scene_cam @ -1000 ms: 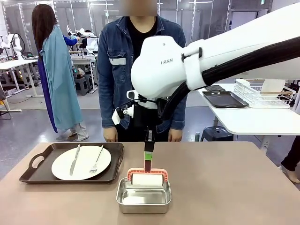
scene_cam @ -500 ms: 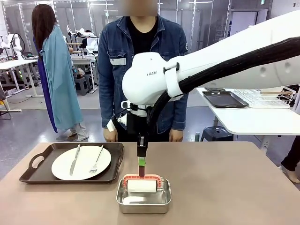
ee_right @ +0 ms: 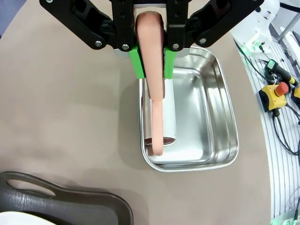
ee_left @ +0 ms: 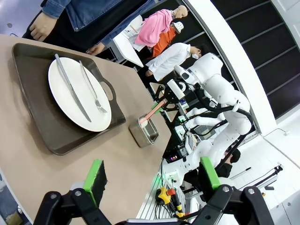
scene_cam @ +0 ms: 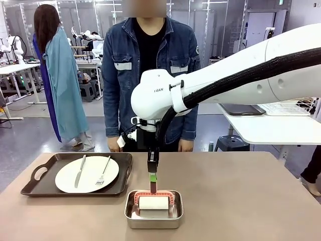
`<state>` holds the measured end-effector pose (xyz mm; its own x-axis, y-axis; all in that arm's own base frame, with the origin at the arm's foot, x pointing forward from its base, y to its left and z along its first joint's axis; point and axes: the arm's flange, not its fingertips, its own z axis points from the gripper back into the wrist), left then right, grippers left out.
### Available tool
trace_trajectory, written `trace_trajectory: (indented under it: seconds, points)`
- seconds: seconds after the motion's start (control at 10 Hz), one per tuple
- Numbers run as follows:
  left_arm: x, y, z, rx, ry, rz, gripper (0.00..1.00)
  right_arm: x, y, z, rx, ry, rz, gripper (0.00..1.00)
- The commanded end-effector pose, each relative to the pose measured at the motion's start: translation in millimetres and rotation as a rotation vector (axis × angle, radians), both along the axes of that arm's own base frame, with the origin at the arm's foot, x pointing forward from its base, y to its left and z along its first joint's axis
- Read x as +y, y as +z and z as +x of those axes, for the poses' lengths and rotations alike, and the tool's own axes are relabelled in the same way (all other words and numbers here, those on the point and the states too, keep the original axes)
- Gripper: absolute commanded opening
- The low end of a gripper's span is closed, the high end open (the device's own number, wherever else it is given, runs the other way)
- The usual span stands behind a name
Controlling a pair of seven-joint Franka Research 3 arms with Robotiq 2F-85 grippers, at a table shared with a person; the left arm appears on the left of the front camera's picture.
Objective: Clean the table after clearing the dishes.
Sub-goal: Place the Lint Roller back on top of the Airtight Container.
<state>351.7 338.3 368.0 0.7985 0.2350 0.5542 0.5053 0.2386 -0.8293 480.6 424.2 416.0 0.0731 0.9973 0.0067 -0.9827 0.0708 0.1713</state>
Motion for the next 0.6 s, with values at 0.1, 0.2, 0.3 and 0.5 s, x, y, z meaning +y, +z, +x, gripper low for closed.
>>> trace_trajectory:
  seconds: [0.1,0.2,0.3,0.5]
  points:
    - [-0.1,1.6,-3.5,0.007,-0.002,0.015,1.0,-1.4,-1.2,3.8,-0.009,-0.025,-0.024,0.21]
    - [-0.1,1.6,-3.5,0.007,-0.002,0.015,1.0,-3.0,0.0,4.5,-0.013,-0.025,-0.019,0.33]
    - [-0.1,1.6,-3.5,0.007,-0.002,0.015,1.0,-4.6,2.8,5.0,-0.026,-0.026,-0.018,0.52]
    - [-0.1,1.6,-3.5,0.007,-0.002,0.015,1.0,-5.9,7.8,3.7,-0.039,-0.018,-0.014,0.85]
